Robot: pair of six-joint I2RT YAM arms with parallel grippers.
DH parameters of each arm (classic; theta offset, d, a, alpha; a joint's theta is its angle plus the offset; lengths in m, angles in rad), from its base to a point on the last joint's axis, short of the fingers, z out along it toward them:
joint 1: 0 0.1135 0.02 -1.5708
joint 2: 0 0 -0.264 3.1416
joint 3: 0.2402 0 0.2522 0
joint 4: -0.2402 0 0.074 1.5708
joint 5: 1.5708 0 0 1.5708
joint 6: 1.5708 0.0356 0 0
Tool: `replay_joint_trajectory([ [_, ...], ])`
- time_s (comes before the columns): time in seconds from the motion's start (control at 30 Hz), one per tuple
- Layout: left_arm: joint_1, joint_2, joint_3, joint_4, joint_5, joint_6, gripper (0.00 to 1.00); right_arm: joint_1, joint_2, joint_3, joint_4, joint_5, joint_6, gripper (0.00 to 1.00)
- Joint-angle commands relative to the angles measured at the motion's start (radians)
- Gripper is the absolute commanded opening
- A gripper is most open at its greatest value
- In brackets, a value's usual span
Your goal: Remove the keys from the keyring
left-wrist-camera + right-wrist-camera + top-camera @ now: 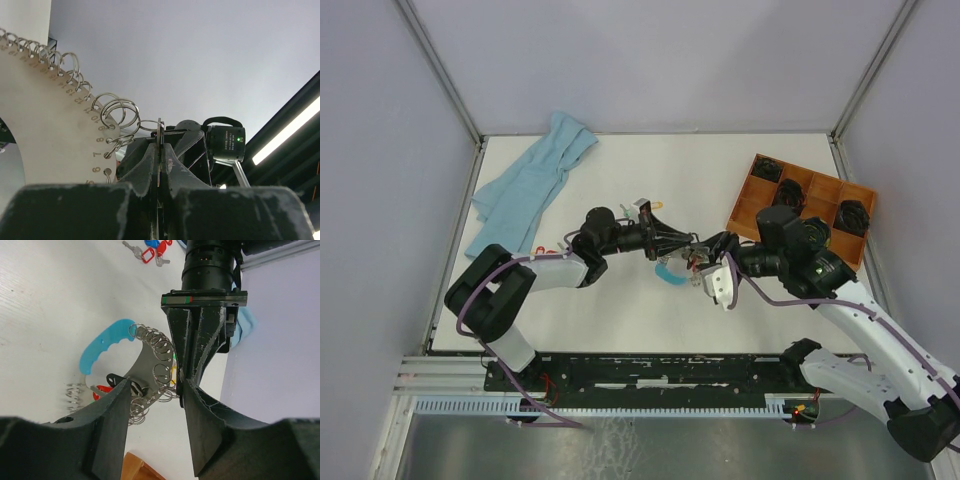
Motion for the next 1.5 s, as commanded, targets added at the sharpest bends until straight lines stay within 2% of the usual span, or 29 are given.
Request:
replay_joint_trajectory([
  [0.0, -0.001, -0.036, 0.047, 0.080, 0.029, -0.042, 0.03, 0.043, -0.010, -0.037, 0.171, 0.111, 0.039, 0.52],
  [0.17, 0.000, -0.045, 0.052, 0.058, 0.035, -0.028, 0.03, 0.072, -0.009, -0.045, 0.226, 0.165, 0.094, 0.47],
  [0.77, -0.002, -0.061, 0.051, 0.048, 0.033, -0.021, 0.03, 0.109, 0.002, -0.084, 0.285, 0.239, 0.102, 0.28],
  [1.13, -0.005, -0.065, 0.047, 0.051, 0.027, -0.024, 0.03, 0.131, -0.008, -0.100, 0.317, 0.307, 0.114, 0.09],
  [1.37, -0.005, -0.060, 0.048, 0.062, 0.019, -0.034, 0.03, 0.132, -0.021, -0.098, 0.299, 0.293, 0.119, 0.08],
  [1.47, -0.005, -0.064, 0.050, 0.064, 0.016, -0.033, 0.03, 0.137, -0.018, -0.097, 0.301, 0.304, 0.123, 0.02],
])
